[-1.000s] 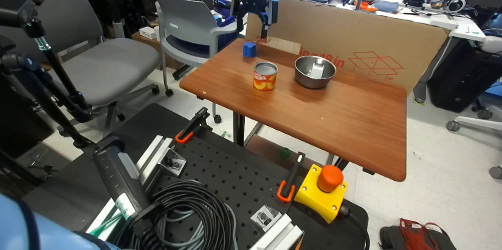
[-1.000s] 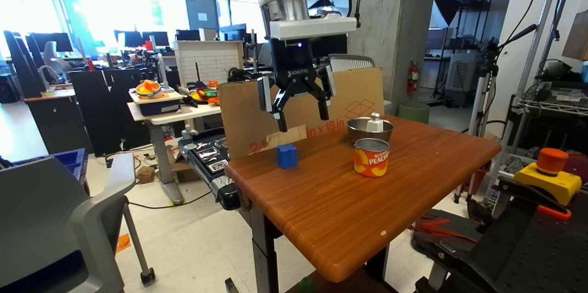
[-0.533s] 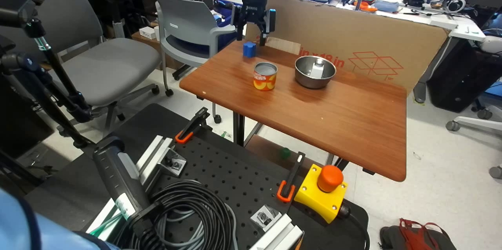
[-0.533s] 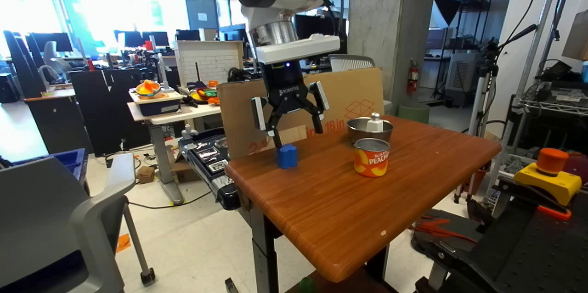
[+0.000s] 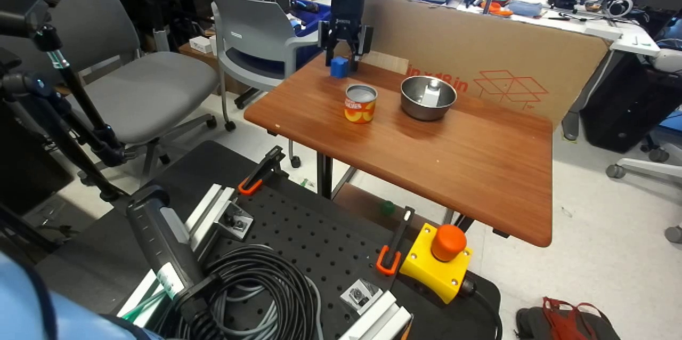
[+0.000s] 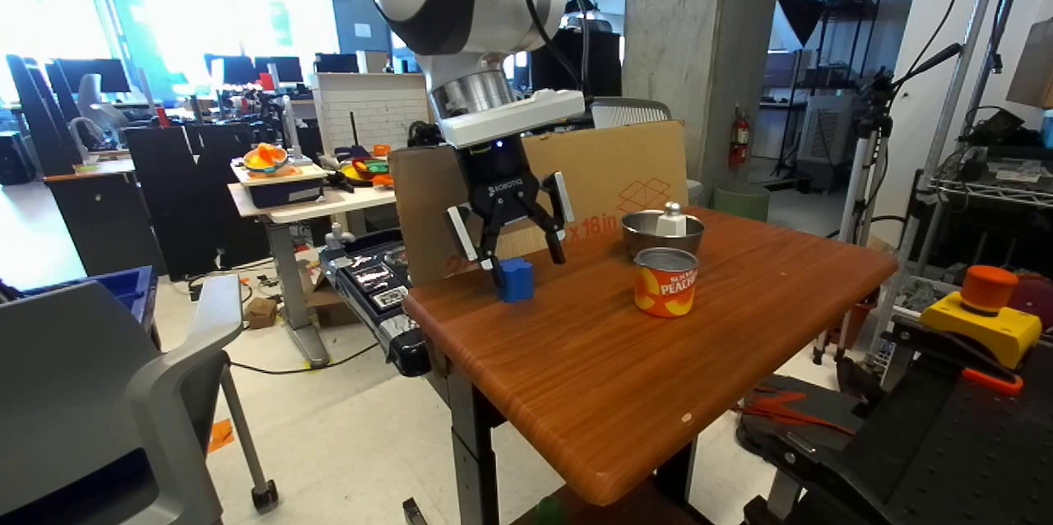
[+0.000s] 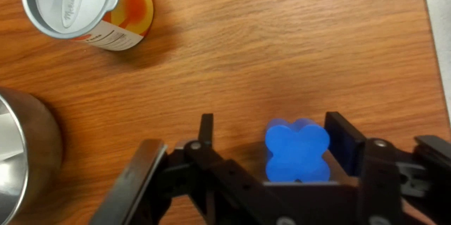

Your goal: Move the blue block to the right

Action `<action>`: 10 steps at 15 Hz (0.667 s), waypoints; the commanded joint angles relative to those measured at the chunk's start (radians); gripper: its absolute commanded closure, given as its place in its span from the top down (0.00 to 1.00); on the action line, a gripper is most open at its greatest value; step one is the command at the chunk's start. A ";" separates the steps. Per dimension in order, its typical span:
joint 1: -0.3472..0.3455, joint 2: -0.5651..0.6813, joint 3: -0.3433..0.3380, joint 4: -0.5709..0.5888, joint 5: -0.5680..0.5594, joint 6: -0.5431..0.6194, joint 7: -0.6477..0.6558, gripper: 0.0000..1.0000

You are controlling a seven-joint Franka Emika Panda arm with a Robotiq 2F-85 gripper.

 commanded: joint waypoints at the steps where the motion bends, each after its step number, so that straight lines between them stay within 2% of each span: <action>1: 0.024 0.074 -0.013 0.140 0.004 -0.085 0.003 0.49; 5: 0.041 0.109 -0.016 0.214 -0.005 -0.132 0.000 0.19; 10: 0.042 0.033 -0.012 0.208 -0.029 -0.127 -0.011 0.18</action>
